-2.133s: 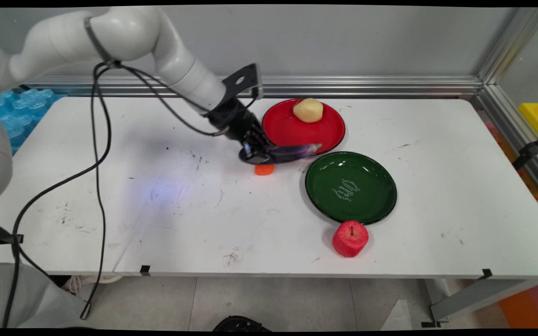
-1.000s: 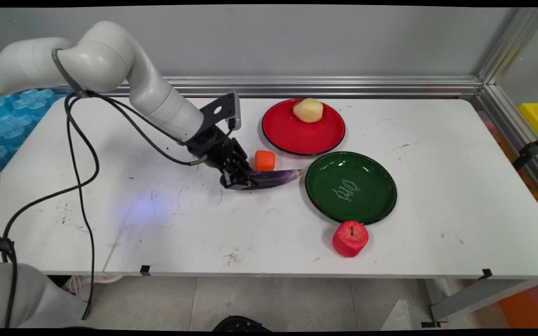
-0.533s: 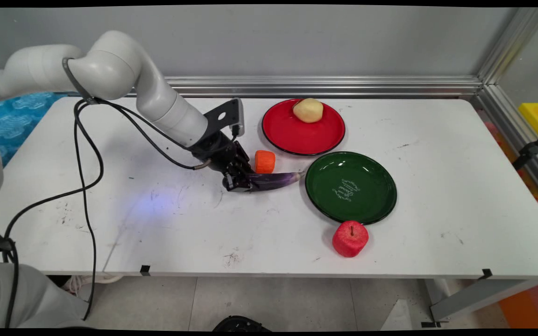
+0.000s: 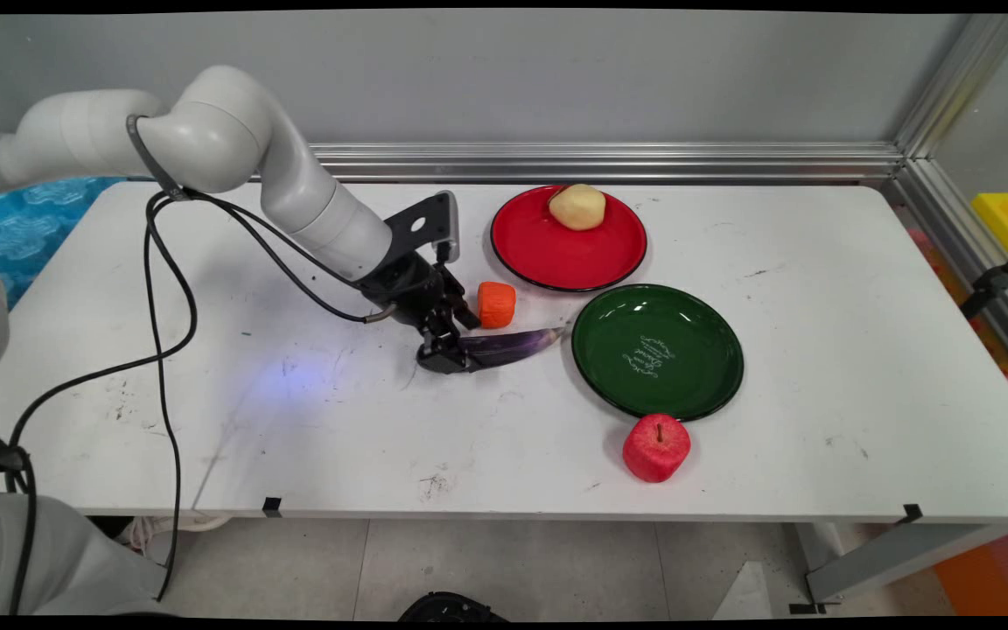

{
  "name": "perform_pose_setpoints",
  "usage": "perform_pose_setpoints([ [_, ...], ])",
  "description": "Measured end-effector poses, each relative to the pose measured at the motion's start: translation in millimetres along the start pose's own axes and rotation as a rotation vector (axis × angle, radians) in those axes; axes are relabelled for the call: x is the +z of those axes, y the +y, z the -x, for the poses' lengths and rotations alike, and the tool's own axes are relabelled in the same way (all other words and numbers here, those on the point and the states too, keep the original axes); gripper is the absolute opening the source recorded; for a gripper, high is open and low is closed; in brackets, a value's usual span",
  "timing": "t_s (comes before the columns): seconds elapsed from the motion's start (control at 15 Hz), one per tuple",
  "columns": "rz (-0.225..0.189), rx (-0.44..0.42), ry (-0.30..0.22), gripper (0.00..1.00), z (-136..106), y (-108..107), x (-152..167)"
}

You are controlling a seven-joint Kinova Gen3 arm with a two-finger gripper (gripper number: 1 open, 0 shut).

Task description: Place the picked object on the table

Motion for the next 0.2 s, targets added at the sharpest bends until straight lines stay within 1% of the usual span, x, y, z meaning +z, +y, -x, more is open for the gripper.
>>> perform_pose_setpoints([
  [0.2,-0.005,0.004,0.008,1.00,-5.7,-3.5,-1.1],
])
